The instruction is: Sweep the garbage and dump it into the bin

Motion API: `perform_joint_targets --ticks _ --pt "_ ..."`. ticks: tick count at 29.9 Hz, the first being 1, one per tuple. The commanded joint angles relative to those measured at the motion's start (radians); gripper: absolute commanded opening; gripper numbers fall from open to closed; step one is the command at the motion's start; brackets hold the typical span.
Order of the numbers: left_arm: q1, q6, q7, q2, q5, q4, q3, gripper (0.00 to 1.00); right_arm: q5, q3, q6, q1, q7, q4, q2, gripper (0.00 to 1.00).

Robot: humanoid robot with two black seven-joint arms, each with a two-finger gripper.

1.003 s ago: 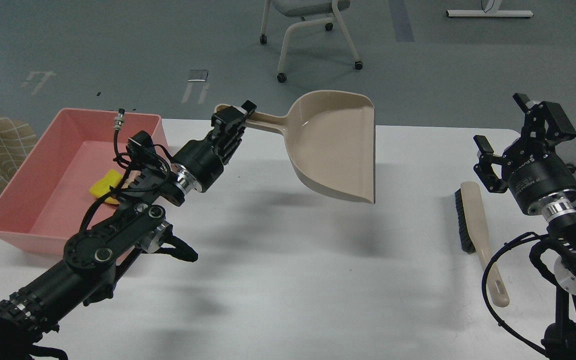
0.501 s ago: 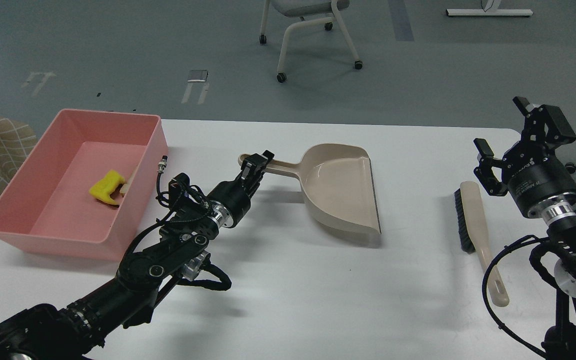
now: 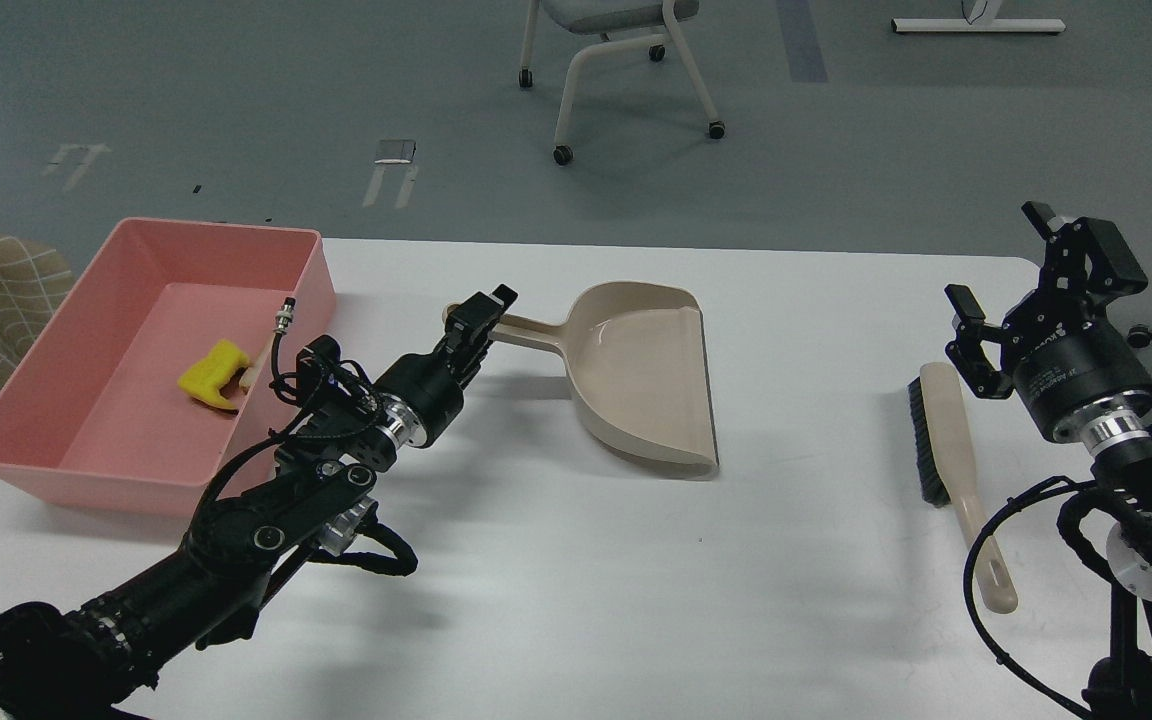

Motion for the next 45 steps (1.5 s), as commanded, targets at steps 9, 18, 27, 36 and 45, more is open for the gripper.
perform_joint_targets --ticks 9,18,27,36,45 --pt "-0.001 -0.028 0.035 0.169 -0.028 -0.227 -0.001 0.97 0.000 0.005 0.000 -0.011 -0.001 0.003 0.000 0.99" --pt "-0.007 -0.043 0.073 0.253 -0.030 -0.244 -0.013 0.97 0.001 0.005 0.000 -0.011 -0.001 0.004 0.000 1.00" --pt "-0.092 -0.038 0.072 0.345 -0.223 -0.249 -0.025 0.97 0.001 0.005 0.003 -0.011 -0.001 0.004 0.000 1.00" --pt "-0.169 -0.101 0.063 0.353 -0.497 -0.244 -0.204 0.98 0.001 0.006 -0.011 0.097 -0.001 -0.026 0.000 1.00" --pt "-0.078 -0.285 0.073 0.220 -0.803 -0.206 -0.438 0.98 0.003 0.006 -0.012 0.265 -0.001 -0.082 0.000 1.00"
